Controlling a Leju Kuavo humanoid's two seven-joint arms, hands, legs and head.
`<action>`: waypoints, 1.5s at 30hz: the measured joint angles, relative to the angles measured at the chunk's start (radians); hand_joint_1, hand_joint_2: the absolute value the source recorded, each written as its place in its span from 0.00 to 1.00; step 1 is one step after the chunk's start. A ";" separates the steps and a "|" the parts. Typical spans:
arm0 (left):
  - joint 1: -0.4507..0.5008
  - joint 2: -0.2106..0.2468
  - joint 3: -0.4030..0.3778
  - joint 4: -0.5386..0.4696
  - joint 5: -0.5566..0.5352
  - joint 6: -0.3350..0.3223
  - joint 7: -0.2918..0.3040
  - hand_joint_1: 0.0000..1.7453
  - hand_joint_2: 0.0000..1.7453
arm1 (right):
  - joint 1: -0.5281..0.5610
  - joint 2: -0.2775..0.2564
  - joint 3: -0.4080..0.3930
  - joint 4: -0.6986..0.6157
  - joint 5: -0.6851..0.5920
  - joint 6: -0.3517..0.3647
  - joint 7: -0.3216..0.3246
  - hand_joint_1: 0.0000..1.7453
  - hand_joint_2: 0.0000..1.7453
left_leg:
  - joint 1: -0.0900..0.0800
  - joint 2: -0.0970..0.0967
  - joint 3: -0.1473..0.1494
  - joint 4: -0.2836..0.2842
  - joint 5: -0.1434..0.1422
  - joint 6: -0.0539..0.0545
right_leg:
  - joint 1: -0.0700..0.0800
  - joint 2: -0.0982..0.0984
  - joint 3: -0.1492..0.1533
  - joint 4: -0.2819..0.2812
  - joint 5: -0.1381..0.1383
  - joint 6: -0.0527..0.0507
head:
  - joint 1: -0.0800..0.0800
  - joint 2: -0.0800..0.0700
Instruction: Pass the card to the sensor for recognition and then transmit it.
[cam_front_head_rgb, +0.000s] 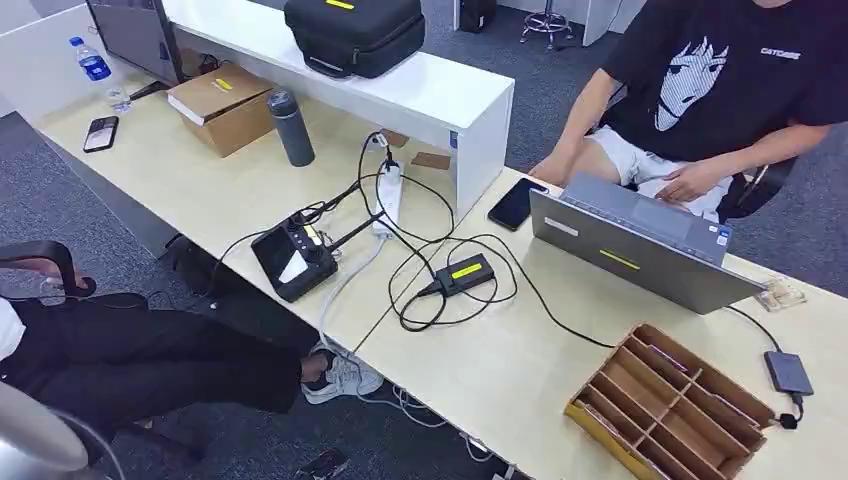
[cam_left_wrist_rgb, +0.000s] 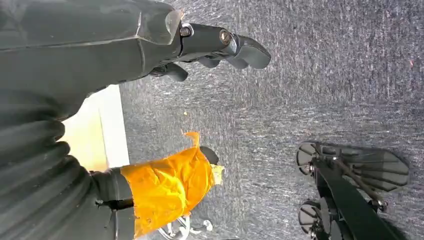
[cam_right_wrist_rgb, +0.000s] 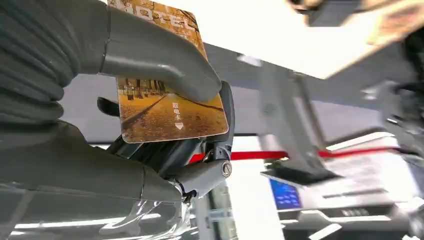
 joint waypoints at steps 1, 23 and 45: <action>0.000 0.000 0.000 0.000 -0.002 0.000 0.000 0.00 1.00 | -0.007 0.000 -0.008 0.017 0.025 0.007 0.018 1.00 1.00 | 0.000 0.000 0.000 0.000 0.000 0.000 | 0.000 0.000 0.000 0.000 0.000 0.000 | 0.000 0.000; -0.003 0.010 0.000 0.000 -0.003 0.000 0.012 0.00 1.00 | -0.037 0.039 -0.058 0.123 0.080 0.116 0.067 1.00 1.00 | 0.000 0.000 0.000 0.000 0.000 0.000 | 0.000 0.000 0.000 0.000 0.000 0.000 | 0.000 0.000; -0.004 0.014 0.000 0.000 -0.003 0.000 0.018 0.00 1.00 | -0.064 0.043 -0.018 0.200 0.098 0.136 0.087 1.00 1.00 | 0.000 0.000 0.000 0.000 0.000 0.000 | 0.000 0.000 0.000 0.000 0.000 0.000 | 0.000 0.000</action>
